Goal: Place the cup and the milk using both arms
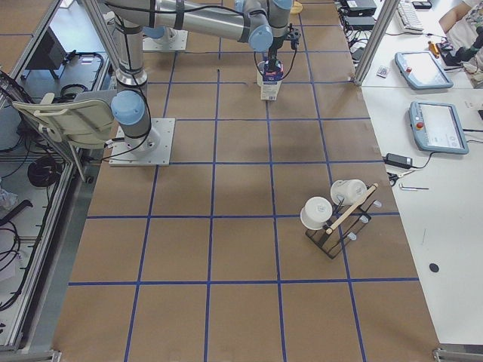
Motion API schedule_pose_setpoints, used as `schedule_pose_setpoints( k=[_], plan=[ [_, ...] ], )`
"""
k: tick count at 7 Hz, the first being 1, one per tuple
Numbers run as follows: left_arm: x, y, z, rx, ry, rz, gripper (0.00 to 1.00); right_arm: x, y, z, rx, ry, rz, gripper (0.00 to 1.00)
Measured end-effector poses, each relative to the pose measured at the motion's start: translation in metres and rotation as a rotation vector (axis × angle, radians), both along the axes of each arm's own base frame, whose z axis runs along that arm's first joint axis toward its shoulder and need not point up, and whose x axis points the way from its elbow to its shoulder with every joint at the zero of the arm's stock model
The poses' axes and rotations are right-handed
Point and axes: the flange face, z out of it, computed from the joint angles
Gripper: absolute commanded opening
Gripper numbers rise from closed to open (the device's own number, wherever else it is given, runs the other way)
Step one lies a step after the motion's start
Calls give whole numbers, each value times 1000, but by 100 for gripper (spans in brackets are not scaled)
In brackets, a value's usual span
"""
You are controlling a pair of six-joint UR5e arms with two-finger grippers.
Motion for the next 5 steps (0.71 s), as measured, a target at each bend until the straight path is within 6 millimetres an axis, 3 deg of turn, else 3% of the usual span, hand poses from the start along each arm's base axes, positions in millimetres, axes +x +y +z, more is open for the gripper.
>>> schedule_pose_setpoints(
  k=[2, 5],
  plan=[
    [1, 1, 0, -1, 0, 1, 100, -30, 23, 46, -25, 41, 27, 100],
    [1, 1, -1, 2, 0, 3, 100, -73, 49, 76, 16, 102, 31, 100]
  ],
)
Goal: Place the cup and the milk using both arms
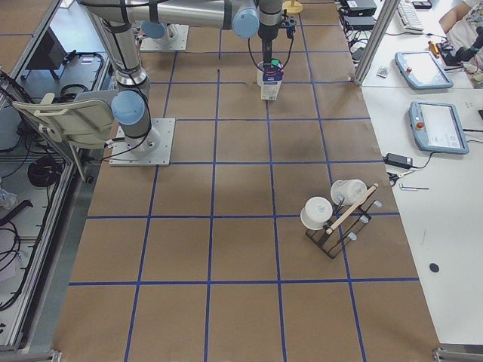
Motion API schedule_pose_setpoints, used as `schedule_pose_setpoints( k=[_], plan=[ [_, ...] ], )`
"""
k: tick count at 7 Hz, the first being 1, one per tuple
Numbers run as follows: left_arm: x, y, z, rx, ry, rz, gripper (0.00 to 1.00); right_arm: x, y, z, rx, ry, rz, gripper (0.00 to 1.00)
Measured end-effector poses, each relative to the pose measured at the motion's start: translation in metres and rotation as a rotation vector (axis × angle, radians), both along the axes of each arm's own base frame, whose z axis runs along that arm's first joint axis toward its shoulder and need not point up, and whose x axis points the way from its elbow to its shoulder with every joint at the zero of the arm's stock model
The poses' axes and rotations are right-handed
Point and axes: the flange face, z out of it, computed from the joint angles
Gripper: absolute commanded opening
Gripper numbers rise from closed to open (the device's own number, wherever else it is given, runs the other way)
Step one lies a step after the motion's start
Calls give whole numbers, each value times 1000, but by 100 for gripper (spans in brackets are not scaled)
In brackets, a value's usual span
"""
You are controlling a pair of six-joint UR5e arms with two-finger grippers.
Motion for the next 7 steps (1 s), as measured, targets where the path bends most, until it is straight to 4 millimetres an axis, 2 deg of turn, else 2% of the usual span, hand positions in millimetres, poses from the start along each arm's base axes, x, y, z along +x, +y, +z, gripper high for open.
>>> schedule_pose_setpoints(
  k=[1, 3, 7],
  plan=[
    [0, 0, -1, 3, 0, 1, 100, -13, 5, 7, 4, 19, -1, 100],
    [0, 1, -2, 3, -2, 1, 100, -26, 10, 16, -3, 49, 16, 100],
    [0, 8, 4, 4, -3, 4, 100, -29, 13, 18, 8, 61, 19, 100]
  ],
)
